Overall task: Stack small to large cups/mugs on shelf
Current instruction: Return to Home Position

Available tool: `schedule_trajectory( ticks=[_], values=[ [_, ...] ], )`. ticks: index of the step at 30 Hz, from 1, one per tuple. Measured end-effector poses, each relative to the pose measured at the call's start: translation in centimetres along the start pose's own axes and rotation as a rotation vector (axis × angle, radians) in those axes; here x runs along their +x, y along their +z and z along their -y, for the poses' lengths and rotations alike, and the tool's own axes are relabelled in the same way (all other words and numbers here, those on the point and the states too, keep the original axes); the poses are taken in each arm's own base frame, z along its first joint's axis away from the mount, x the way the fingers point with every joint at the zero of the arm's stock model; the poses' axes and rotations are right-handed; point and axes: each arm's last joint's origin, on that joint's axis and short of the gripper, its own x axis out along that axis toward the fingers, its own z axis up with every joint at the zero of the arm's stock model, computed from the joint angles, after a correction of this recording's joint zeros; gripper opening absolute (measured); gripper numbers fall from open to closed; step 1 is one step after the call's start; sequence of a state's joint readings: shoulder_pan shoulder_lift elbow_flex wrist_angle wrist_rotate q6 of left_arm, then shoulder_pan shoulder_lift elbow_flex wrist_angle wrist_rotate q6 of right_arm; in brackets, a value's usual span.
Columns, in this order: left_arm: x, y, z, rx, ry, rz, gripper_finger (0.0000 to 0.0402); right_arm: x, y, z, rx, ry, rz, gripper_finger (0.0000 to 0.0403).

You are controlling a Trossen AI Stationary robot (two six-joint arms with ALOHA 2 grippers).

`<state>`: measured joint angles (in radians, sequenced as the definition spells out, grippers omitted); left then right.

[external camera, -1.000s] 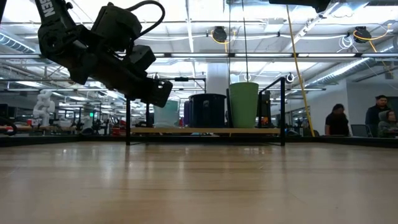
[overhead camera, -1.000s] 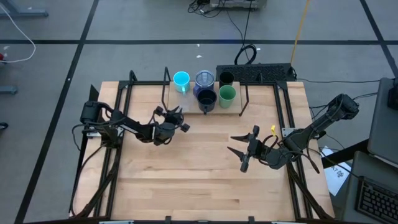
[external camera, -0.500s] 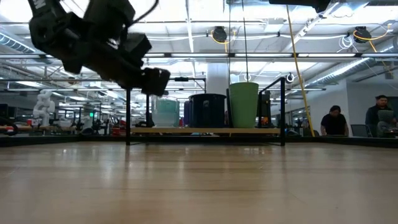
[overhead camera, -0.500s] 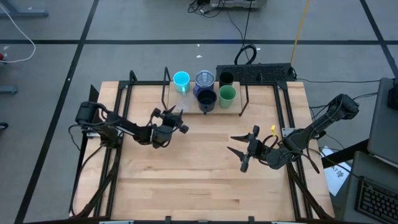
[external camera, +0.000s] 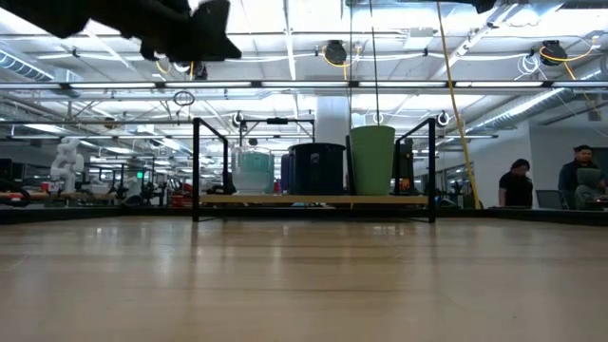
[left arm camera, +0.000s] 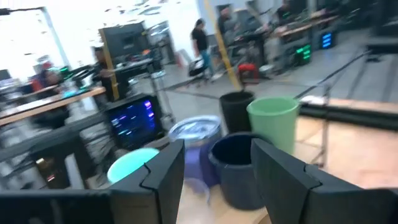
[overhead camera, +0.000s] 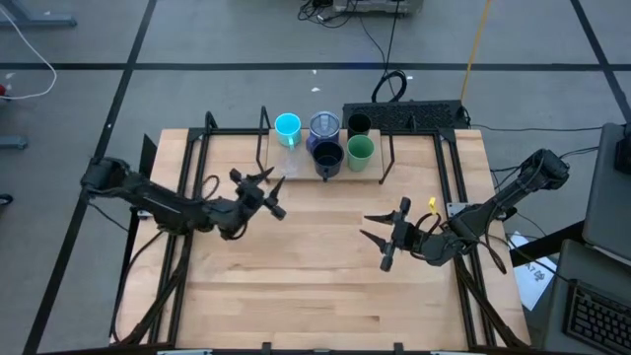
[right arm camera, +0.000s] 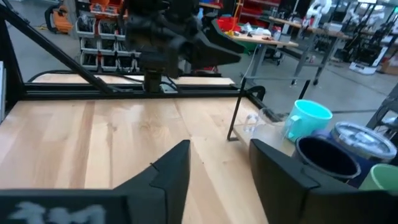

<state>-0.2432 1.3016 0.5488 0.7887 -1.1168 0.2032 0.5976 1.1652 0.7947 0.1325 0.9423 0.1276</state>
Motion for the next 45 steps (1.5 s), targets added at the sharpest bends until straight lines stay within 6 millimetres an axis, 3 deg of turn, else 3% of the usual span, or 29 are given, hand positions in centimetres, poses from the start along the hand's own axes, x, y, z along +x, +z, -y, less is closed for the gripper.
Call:
schedule_trajectory(
  ticks=[9,14,23,31,38,45],
  values=[
    [-2.3,2.8,-2.8,-0.001,-0.182,0.036,0.0184,0.5,0.8,0.8,-0.062,0.043,0.026,0.0064],
    [-3.1,3.4,-4.3,0.028,-0.313,0.037,0.0141,0.9,1.5,2.1,-0.084,0.114,0.042,0.0008],
    [-4.2,3.7,-6.3,0.046,-0.426,0.026,0.0008,1.8,1.9,4.2,-0.137,0.22,0.043,0.0001],
    [-4.7,3.7,-7.5,0.062,-0.523,0.02,0.0003,2.3,1.7,5.3,-0.144,0.308,0.023,0.0],
    [-4.1,3.4,-7.7,0.059,-0.615,0.003,0.0004,2.7,-0.1,5.4,-0.152,0.345,0.011,0.0],
    [-3.7,0.7,-7.9,-0.002,-0.649,-0.002,0.0003,2.3,-2.0,5.9,-0.145,0.384,0.051,0.0]
  ],
)
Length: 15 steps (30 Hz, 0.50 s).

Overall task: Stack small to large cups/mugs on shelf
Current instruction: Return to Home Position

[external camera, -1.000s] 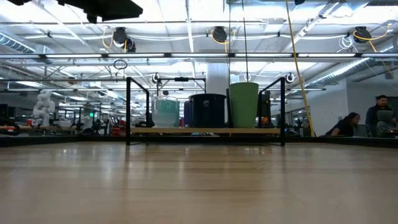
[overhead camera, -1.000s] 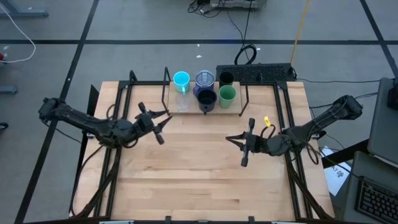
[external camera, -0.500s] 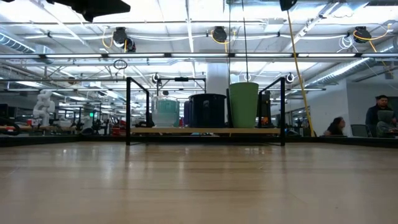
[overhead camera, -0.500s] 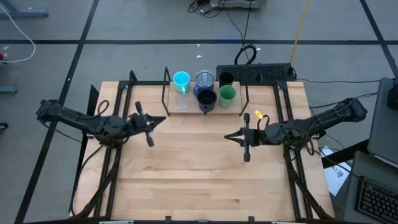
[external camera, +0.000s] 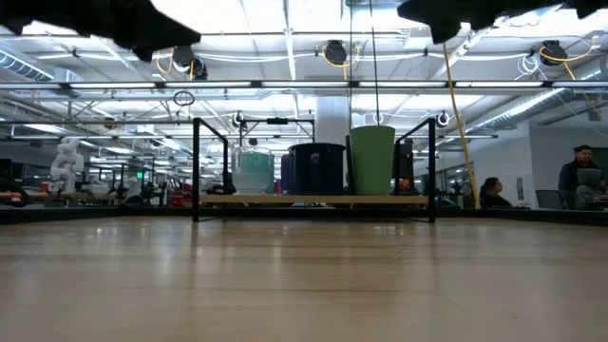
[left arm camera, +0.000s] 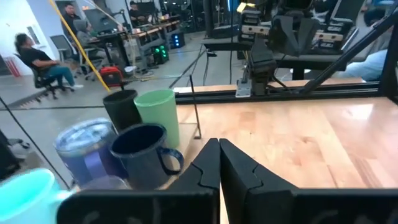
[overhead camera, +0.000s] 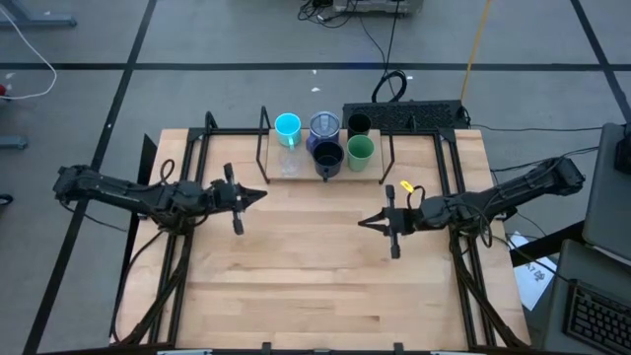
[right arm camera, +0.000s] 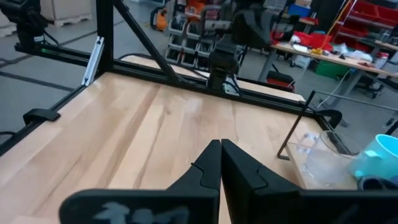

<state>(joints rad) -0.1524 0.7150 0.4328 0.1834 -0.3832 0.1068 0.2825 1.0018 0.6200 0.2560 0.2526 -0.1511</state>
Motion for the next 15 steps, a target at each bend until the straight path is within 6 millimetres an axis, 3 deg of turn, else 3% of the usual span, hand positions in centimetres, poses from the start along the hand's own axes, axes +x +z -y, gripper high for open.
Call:
schedule_trajectory(
  ticks=[8,15],
  values=[
    [-0.7,-3.8,0.0,-0.065,-0.048,0.022,0.0002,-1.7,-2.5,0.1,0.018,-0.008,0.053,0.0],
    [-1.6,-5.8,0.0,-0.066,-0.102,0.029,0.0002,-2.8,-4.3,0.0,0.024,0.015,0.091,0.0]
  ],
)
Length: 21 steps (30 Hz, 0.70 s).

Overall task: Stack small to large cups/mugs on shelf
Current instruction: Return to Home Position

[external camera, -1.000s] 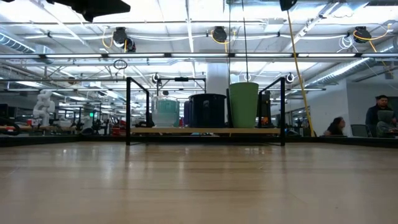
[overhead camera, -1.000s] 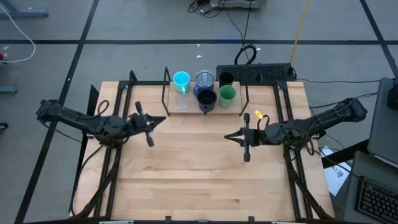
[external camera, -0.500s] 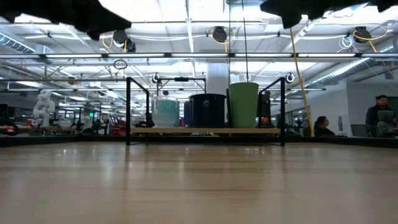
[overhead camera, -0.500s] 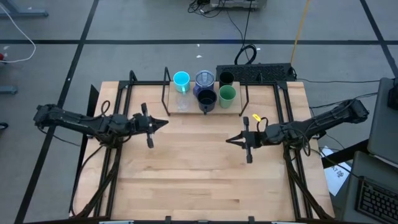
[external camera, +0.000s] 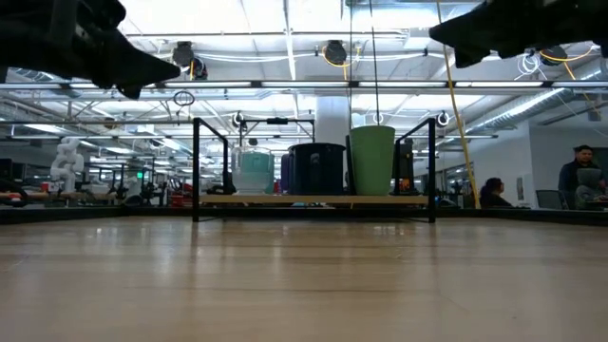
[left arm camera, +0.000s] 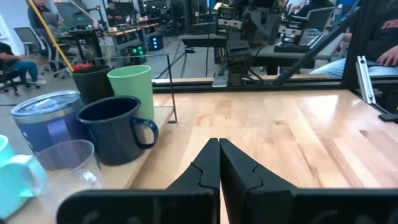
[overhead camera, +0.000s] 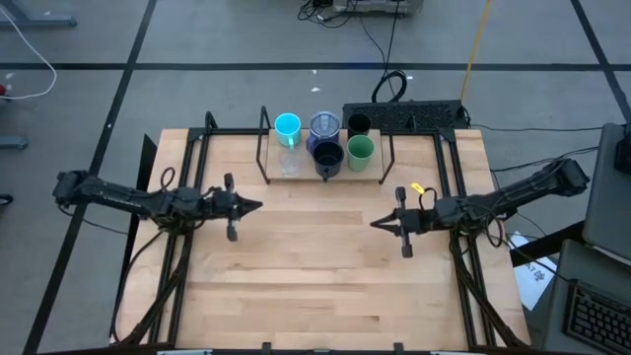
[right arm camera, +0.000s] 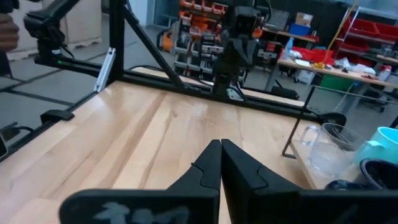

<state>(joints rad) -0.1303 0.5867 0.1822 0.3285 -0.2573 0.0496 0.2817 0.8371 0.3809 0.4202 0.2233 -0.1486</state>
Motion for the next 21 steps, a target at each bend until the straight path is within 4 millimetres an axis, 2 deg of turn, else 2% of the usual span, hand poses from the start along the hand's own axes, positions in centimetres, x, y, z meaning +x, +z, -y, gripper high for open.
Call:
schedule_trajectory(
  ticks=[14,21],
  values=[
    [-1.0,-2.3,0.1,0.004,-0.084,0.02,0.0002,-1.9,-3.9,-0.2,0.015,0.01,0.062,0.0],
    [-1.2,-3.6,0.2,-0.002,-0.109,0.011,0.0003,-2.4,-4.8,-0.2,0.017,0.012,0.059,0.0]
  ],
)
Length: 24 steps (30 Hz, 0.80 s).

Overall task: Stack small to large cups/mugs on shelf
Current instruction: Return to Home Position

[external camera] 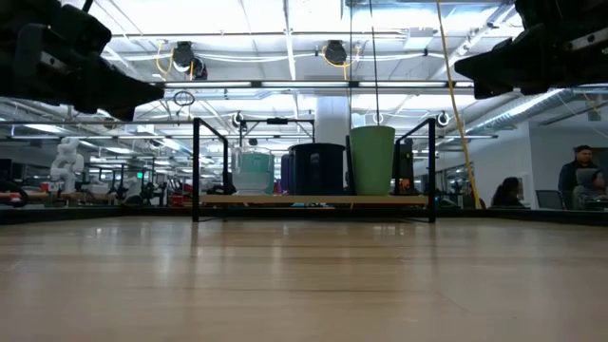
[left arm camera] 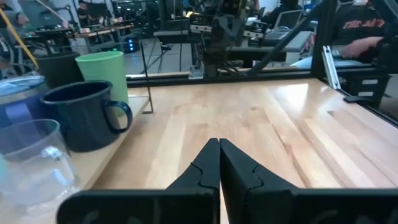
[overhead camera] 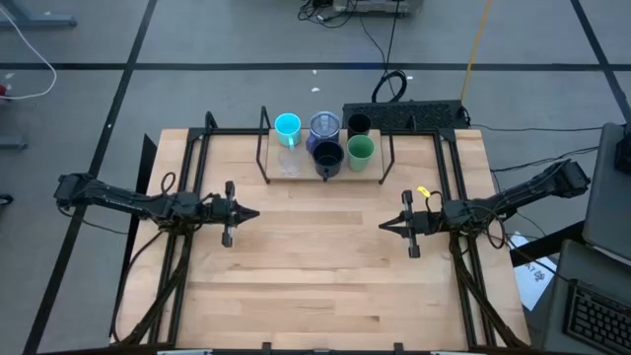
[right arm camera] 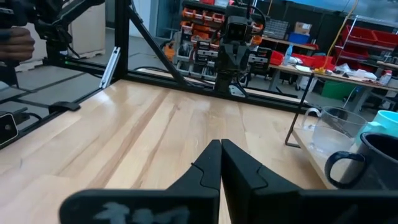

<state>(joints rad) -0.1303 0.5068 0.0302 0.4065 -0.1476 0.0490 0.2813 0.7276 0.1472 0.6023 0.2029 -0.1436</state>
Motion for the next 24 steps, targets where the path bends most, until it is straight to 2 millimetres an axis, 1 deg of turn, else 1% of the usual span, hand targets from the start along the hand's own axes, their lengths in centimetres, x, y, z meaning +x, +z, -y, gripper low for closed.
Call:
schedule_trajectory(
  ticks=[3,11,13,16,24],
  values=[
    [-0.1,-0.6,0.1,0.002,-0.02,-0.006,0.0004,-0.2,-0.3,0.0,-0.001,0.001,-0.003,0.0],
    [-0.1,-0.6,0.2,0.006,-0.07,-0.006,0.0005,-0.7,-1.0,0.0,-0.006,0.004,-0.002,0.0],
    [-0.1,-0.6,0.2,0.009,-0.07,-0.006,0.0006,-0.9,-1.3,-0.1,-0.007,0.031,0.004,0.0],
    [-0.1,-0.6,0.2,0.018,-0.069,-0.006,0.0002,-1.2,-1.0,-0.1,-0.005,0.064,0.042,0.0],
    [-0.1,-0.5,0.2,0.017,-0.062,-0.001,0.0002,-1.9,-0.2,0.2,-0.019,0.054,0.129,0.0]
  ],
)
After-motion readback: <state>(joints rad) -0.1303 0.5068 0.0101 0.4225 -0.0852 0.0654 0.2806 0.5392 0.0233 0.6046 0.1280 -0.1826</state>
